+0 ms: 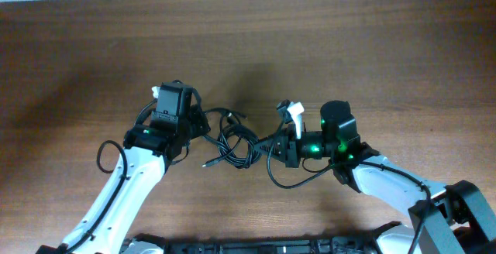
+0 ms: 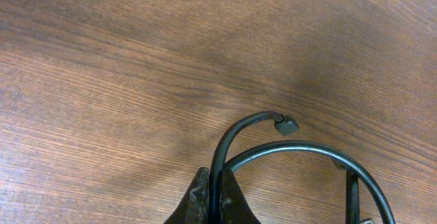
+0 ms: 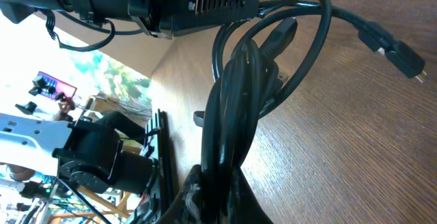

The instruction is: Untangle cables

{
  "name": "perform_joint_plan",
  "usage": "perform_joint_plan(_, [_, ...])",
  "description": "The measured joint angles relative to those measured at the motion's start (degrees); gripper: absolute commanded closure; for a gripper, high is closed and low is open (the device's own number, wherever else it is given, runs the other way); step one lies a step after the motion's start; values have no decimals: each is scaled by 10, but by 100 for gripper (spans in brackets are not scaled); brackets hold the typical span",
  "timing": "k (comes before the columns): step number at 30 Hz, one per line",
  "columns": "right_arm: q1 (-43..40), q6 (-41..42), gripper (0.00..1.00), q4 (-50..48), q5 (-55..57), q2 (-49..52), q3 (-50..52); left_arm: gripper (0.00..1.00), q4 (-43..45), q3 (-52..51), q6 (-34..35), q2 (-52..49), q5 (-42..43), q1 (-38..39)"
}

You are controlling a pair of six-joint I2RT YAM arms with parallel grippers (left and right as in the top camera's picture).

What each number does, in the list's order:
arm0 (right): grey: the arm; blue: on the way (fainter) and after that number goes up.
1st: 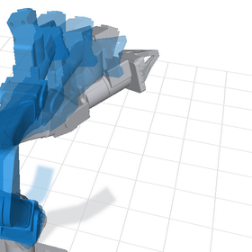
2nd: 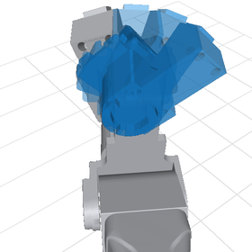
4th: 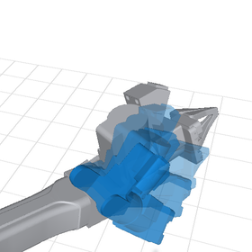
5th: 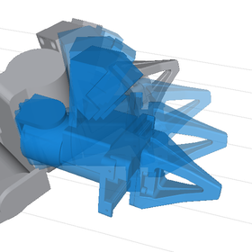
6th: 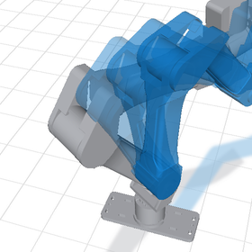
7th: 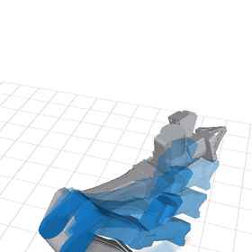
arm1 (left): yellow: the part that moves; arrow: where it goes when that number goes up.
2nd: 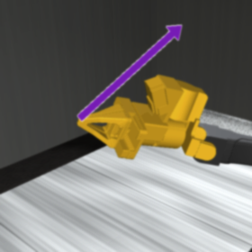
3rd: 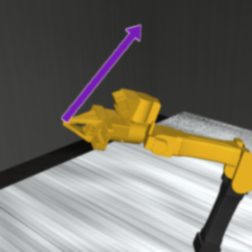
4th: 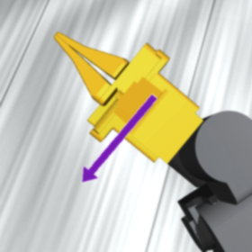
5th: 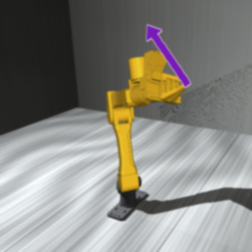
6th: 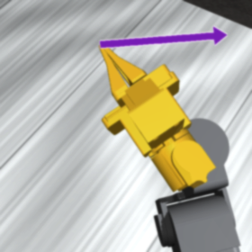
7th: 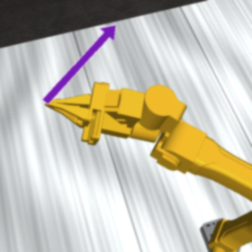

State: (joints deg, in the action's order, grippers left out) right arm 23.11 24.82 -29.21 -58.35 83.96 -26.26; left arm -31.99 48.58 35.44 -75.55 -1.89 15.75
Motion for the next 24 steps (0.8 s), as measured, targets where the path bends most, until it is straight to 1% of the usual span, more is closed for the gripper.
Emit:
perform_joint_plan(3, [1, 0, 96, 0, 4, 0, 0, 100, -20, 1, 12, 0, 6, -5])
perform_joint_plan(5, [3, 0, 96, 0, 4, 0, 0, 100, -55, 1, 66, 0, 7, -12])
perform_joint_plan(7, [3, 0, 96, 0, 7, 0, 0, 99, -61, 1, 124, 0, 12, -21])
perform_joint_plan(8, [3, 0, 96, 0, 7, 0, 0, 98, -61, 1, 133, 0, 12, -21])
perform_joint_plan(9, [3, 0, 96, 0, 8, 0, 0, 88, -63, 1, 137, 0, 12, -21])
perform_joint_plan(10, [3, 0, 96, 0, 8, 0, 0, 75, -63, 1, 137, 0, 12, -21])
perform_joint_plan(11, [3, 0, 96, 1, 9, 0, 0, 51, -64, 1, 136, 0, 10, -21])
perform_joint_plan(12, [2, 0, 96, 2, 9, 0, 0, 39, -64, 1, 137, 0, -2, -27])
perform_joint_plan(13, [2, 0, 96, 3, 11, 0, 0, 21, -64, 1, 137, 0, -12, -32])
perform_joint_plan(14, [2, 0, 96, 3, 17, 0, 0, 12, -64, 1, 139, 0, -19, -34])
perform_joint_plan(17, [2, 0, 96, 3, 28, 0, 0, 0, -64, 1, 137, 0, -26, -34])
perform_joint_plan(24, [2, -1, 96, 3, 50, 0, 0, 1, -64, 1, 137, 0, -27, -34])
